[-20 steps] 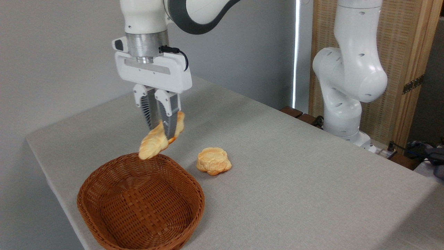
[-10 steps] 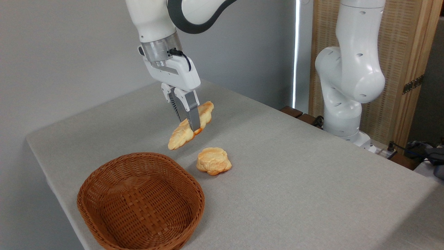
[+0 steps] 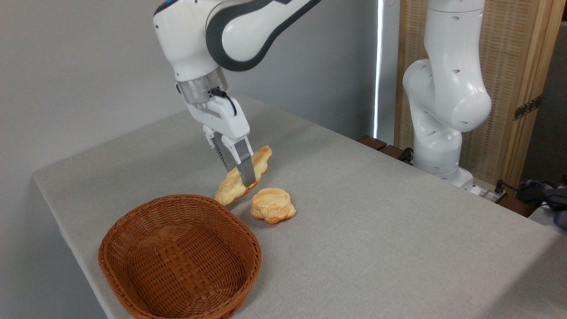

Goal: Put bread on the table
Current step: 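Carry the bread roll beside the round bun and lower it, then open the gripper to release the roll onto the table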

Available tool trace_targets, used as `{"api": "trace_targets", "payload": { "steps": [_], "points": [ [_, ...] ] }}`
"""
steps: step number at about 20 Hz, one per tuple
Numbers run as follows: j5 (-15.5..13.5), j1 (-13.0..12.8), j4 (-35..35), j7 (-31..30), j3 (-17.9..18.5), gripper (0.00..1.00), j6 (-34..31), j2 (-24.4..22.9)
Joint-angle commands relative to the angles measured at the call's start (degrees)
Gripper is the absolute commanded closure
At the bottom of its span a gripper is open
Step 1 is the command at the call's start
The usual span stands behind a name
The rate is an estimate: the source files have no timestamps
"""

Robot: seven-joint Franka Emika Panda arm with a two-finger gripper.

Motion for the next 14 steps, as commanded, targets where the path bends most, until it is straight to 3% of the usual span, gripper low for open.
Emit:
{"api": "trace_targets", "payload": {
  "steps": [1, 3, 14],
  "points": [
    [1.61, -0.23, 0.37, 1.11, 0.50, 0.00, 1.16, 0.54],
    [2.93, -0.32, 0.29, 1.11, 0.50, 0.00, 1.34, 0.63],
    [3.90, -0.23, 0.90, 1.02, 0.59, 0.00, 1.25, -0.07]
  ]
}}
